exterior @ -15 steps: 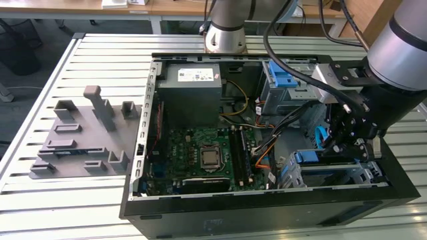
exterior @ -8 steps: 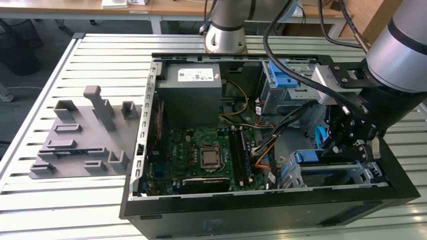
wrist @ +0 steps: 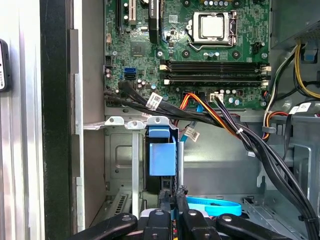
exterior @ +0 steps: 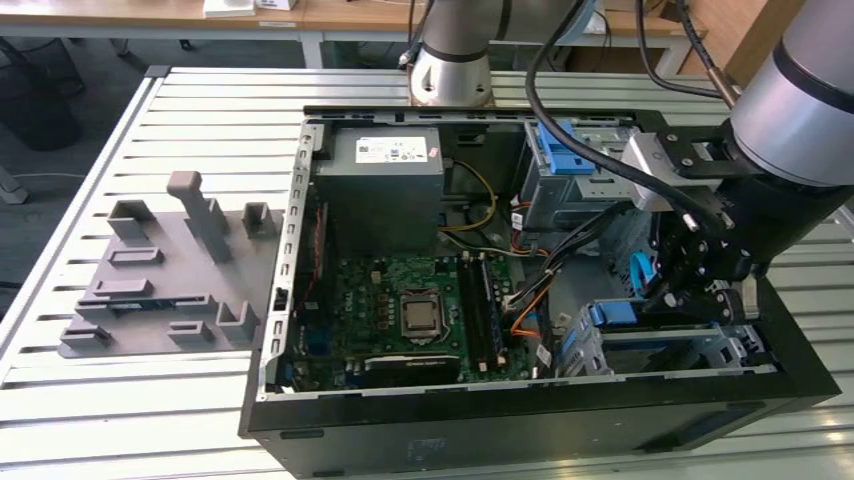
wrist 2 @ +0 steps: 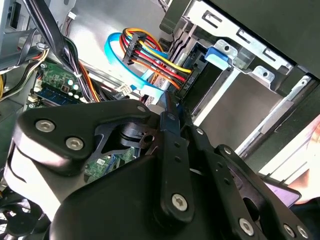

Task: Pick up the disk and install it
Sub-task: 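Insert the second disk wire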

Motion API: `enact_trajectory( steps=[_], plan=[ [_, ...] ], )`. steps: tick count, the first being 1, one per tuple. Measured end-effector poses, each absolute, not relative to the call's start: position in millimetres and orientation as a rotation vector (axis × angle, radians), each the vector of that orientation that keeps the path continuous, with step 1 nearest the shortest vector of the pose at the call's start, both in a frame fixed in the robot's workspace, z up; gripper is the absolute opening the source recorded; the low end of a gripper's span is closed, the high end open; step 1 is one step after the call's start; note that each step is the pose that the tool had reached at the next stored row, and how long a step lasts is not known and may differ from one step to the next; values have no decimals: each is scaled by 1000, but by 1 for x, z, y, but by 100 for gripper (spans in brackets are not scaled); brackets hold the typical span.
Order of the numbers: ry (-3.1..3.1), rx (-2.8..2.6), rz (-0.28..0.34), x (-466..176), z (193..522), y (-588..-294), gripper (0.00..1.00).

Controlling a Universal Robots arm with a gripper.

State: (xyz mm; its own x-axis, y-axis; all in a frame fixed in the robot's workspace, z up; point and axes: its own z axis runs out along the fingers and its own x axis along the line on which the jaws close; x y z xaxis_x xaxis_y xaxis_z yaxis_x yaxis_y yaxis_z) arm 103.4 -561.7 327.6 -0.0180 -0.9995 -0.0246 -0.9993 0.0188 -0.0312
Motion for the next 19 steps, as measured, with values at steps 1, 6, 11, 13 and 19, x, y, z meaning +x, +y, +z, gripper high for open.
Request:
enact_trajectory(
  steps=[1,6,11,13,19],
  plan=[
    [2214,-2173,-8,103,328,-562,16],
    [2213,-2173,-7,103,327,-562,17],
    [2214,-2173,-8,103,331,-562,24],
    [2214,-2173,-8,103,333,-562,24],
    [2214,-2173,-8,103,342,-562,24]
  ],
)
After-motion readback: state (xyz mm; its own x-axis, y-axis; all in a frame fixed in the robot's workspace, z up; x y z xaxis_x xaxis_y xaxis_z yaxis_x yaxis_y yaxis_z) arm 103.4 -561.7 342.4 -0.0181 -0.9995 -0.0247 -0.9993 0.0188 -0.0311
